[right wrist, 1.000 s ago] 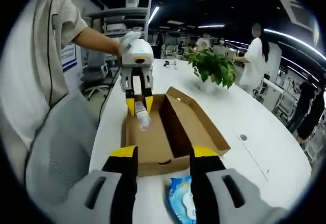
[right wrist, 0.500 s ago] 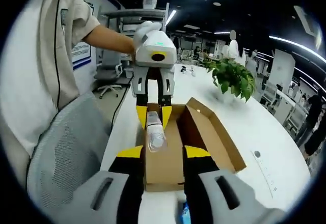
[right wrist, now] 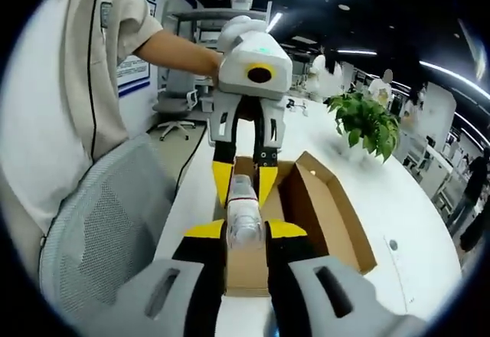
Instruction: Operate the shoe box by opening the lid, removing the specified soft item, and placing it in the target area until the item is outside and the box remains undamaged.
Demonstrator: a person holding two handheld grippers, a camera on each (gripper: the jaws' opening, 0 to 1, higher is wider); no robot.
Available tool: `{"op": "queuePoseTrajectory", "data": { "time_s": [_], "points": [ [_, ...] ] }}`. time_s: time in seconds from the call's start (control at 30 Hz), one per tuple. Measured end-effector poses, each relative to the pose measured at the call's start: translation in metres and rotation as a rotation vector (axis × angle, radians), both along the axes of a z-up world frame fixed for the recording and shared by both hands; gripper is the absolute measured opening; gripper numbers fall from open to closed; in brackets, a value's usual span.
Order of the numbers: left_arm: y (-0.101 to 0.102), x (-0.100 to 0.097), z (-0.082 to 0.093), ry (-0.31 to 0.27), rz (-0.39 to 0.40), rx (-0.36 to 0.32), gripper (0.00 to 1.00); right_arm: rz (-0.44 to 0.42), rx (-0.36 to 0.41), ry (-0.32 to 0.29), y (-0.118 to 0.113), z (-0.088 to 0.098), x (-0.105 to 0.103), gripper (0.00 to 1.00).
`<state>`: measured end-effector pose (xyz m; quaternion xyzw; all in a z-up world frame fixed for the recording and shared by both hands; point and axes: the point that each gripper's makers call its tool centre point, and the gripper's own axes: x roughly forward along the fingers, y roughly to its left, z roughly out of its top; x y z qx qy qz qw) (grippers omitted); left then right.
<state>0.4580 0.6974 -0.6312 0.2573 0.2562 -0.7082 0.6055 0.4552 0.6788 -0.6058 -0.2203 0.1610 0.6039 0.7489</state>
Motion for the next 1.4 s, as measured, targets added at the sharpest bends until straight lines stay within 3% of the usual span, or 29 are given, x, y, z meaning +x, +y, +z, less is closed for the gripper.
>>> {"op": "queuePoseTrajectory", "data": {
  "time_s": [0.17,0.37,0.53,0.73,1.07,1.4],
  "points": [
    [0.0,-0.001,-0.001,0.008,-0.004,-0.008,0.18,-0.001,-0.009,0.024,0.001,0.0,0.0,0.16],
    [-0.002,0.002,-0.001,-0.007,0.008,-0.035,0.19,0.006,-0.032,0.012,-0.001,0.004,0.003,0.15],
    [-0.002,0.012,0.003,-0.031,0.061,-0.044,0.2,-0.012,-0.034,0.008,-0.003,0.009,0.009,0.14],
    [0.012,0.021,-0.003,-0.056,0.124,-0.014,0.25,-0.024,-0.064,0.007,-0.013,0.012,0.018,0.15],
    [0.042,0.041,-0.002,-0.047,0.298,-0.026,0.25,-0.058,-0.128,0.015,-0.044,0.011,0.033,0.15],
    [0.082,0.057,-0.009,-0.032,0.495,-0.009,0.24,-0.113,-0.216,0.004,-0.092,0.014,0.059,0.15]
  ]
}}
